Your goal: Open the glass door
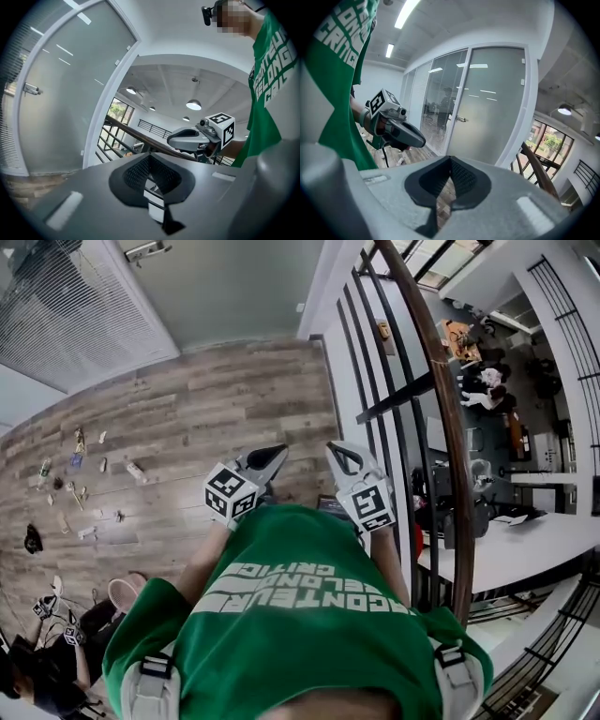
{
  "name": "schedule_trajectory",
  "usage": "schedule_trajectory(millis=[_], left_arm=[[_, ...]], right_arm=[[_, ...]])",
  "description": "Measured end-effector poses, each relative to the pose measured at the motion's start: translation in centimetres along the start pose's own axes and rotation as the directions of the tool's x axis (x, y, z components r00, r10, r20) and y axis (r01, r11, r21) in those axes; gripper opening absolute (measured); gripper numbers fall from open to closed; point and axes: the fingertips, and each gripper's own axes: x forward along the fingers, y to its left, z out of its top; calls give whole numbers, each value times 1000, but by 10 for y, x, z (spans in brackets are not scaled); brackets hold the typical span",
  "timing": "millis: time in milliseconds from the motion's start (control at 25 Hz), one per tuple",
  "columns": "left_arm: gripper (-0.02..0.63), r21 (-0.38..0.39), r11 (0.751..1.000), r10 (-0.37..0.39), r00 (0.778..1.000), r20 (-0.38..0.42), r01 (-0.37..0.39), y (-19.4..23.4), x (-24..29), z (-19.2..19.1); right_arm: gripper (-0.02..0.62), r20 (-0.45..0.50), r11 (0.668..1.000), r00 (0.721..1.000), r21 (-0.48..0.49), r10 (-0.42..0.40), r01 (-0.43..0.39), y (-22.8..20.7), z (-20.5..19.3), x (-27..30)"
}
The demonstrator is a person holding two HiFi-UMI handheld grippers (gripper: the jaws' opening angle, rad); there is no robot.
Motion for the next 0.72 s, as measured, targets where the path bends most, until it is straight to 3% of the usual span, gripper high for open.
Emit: schedule_trajectory(millis=[360, 720], left_arm=[[17, 16, 997, -74, 996, -42, 74, 7, 0, 2], [17, -22, 996, -88, 994, -68, 87, 3, 26, -7]], right_arm=[[-8, -34, 1000, 999, -7, -18, 17, -1, -4, 10], [-8, -64, 999, 998, -27, 16, -18, -19, -23, 14]])
